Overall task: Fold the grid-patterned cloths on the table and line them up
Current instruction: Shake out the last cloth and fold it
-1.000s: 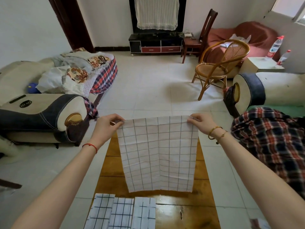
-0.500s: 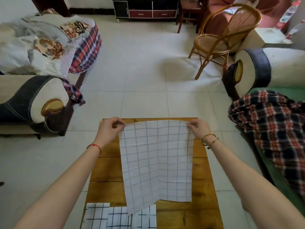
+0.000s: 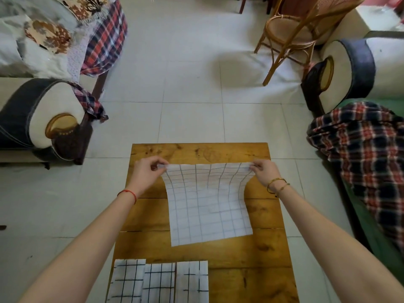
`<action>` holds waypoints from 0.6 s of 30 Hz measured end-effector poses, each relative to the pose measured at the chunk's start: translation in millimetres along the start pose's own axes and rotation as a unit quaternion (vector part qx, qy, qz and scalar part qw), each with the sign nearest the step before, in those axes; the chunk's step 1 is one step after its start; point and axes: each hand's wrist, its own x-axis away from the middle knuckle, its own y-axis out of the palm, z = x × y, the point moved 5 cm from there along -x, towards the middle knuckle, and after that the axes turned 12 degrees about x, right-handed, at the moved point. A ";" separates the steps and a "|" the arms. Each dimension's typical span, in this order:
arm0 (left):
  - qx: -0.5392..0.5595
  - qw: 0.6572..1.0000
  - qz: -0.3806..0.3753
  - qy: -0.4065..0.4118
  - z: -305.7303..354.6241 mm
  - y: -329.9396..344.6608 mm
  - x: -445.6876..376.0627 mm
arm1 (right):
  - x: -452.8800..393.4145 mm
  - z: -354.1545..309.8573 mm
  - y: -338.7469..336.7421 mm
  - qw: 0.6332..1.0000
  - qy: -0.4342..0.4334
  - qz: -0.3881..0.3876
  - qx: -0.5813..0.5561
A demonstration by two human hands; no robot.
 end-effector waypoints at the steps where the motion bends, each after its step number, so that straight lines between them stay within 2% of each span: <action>1: -0.007 1.000 -0.003 -0.006 -3.4 1.6 2.9 | 1.9 1.4 2.3 1.000 -0.003 0.000 0.005; 10: -0.019 0.998 -0.031 -0.041 -35.0 30.8 46.9 | 27.3 26.7 35.9 0.996 -0.046 -0.035 0.061; 18: -0.051 0.990 -0.067 -0.113 -105.4 69.9 89.9 | 52.9 62.4 107.1 0.988 -0.044 -0.083 0.119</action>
